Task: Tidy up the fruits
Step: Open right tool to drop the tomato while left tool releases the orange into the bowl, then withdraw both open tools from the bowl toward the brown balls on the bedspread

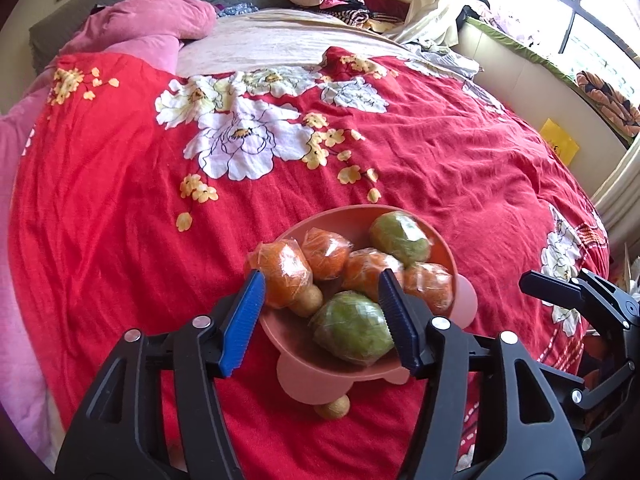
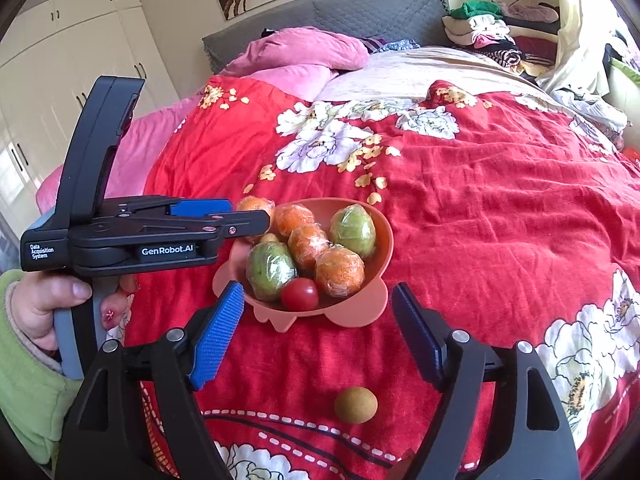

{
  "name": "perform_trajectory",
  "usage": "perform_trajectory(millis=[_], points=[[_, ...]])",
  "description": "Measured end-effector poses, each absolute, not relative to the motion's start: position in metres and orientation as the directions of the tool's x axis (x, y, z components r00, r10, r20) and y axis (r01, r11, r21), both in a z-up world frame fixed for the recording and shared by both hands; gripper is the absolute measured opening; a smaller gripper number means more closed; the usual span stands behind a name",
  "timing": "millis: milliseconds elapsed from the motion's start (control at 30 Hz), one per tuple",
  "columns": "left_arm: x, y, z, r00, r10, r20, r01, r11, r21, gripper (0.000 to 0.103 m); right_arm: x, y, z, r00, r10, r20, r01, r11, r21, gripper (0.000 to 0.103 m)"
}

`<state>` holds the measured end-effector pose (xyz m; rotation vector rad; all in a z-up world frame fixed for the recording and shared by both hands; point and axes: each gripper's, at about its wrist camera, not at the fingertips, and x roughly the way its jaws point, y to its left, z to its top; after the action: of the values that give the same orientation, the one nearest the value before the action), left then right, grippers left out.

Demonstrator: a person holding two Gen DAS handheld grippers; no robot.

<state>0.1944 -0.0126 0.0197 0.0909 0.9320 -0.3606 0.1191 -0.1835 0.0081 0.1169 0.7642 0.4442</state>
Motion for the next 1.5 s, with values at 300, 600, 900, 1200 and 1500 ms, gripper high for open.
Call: perform_trajectory(millis=[300, 600, 900, 1200, 1500], points=[[0.183, -0.014, 0.033, 0.565, -0.256, -0.785, 0.340, 0.938, -0.061, 0.063, 0.111, -0.187, 0.021, 0.657, 0.427, -0.621, -0.347, 0.903, 0.254, 0.080], [0.170, -0.008, 0.046, 0.594, -0.251, -0.764, 0.324, 0.944, -0.058, 0.075, 0.104, -0.189, 0.031, 0.675, 0.419, -0.607, -0.347, 0.907, 0.241, 0.084], [0.156, -0.004, 0.057, 0.619, -0.244, -0.746, 0.311, 0.949, -0.052, 0.087, 0.098, -0.194, 0.037, 0.691, 0.398, -0.603, -0.333, 0.916, 0.223, 0.092], [0.140, 0.004, 0.067, 0.641, -0.227, -0.733, 0.282, 0.958, -0.050, 0.093, 0.090, -0.210, 0.045, 0.713, 0.373, -0.593, -0.306, 0.927, 0.216, 0.094], [0.123, 0.005, 0.062, 0.634, -0.234, -0.737, 0.283, 0.957, -0.060, 0.093, 0.080, -0.213, 0.044, 0.714, 0.369, -0.595, -0.312, 0.928, 0.201, 0.095]])
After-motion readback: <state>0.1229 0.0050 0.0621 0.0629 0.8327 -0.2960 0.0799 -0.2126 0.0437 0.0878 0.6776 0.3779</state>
